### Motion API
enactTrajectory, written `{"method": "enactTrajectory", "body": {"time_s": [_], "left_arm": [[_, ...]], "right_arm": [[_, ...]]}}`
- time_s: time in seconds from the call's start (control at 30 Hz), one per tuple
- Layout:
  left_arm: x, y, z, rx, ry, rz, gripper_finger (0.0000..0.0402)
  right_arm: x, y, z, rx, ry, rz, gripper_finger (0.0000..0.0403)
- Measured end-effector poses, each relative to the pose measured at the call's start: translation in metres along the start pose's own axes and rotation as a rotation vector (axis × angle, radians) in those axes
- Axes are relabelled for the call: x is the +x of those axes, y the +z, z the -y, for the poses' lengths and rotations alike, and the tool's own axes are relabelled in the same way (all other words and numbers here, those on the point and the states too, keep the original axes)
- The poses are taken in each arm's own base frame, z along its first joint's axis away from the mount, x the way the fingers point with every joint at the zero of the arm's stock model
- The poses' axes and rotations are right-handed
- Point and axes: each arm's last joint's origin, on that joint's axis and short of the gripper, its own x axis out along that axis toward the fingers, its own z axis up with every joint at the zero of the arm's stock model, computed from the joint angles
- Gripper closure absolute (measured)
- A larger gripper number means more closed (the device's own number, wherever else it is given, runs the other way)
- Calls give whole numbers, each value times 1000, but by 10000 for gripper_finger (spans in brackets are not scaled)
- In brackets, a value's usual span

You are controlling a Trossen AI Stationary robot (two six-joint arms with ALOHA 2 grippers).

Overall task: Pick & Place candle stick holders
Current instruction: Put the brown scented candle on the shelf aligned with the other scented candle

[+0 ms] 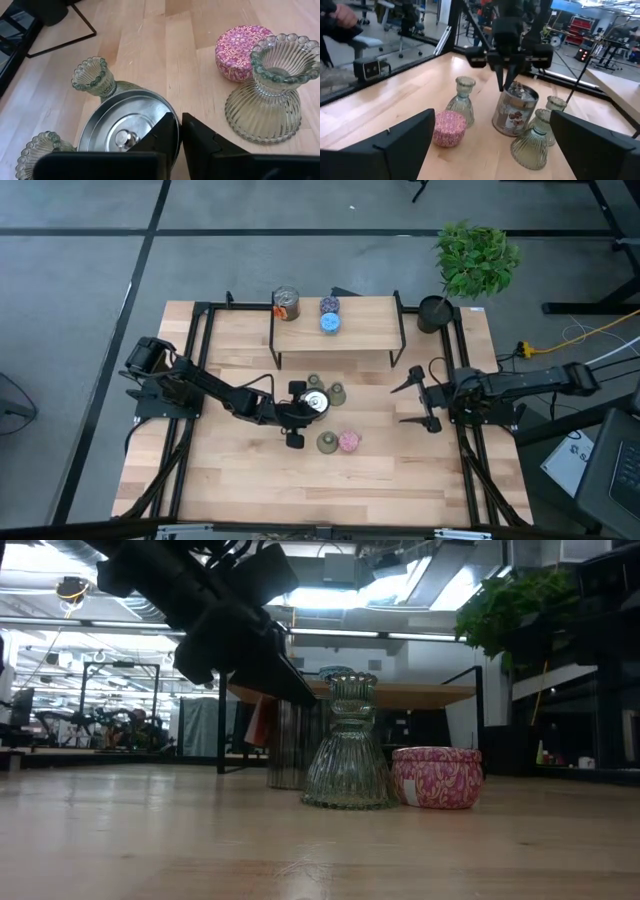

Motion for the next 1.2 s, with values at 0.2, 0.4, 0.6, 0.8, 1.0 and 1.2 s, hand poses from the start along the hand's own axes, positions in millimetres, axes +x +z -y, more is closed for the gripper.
{"method": "enactTrajectory", "body": {"time_s": [0.2, 0.4, 0.6, 0.8, 1.0, 1.2], "left_arm": [[0, 0, 0, -4, 8, -1, 387], [-1, 0, -1, -16, 12, -6, 389], [-10, 0, -4, -108, -7, -33, 394], [-22, 2, -8, -184, -51, -59, 395], [-29, -1, -9, -194, -49, -103, 396], [-31, -1, -4, -177, -54, -100, 396]], "right_arm": [[-1, -2, 3, 35, -44, -25, 5], [-3, -14, 6, 96, -204, -169, 5], [-4, -21, 6, 111, -235, -246, 5], [-5, -23, 6, 101, -247, -273, 5], [-4, -24, 6, 70, -241, -287, 5], [-4, -24, 5, 67, -239, -292, 5]]}}
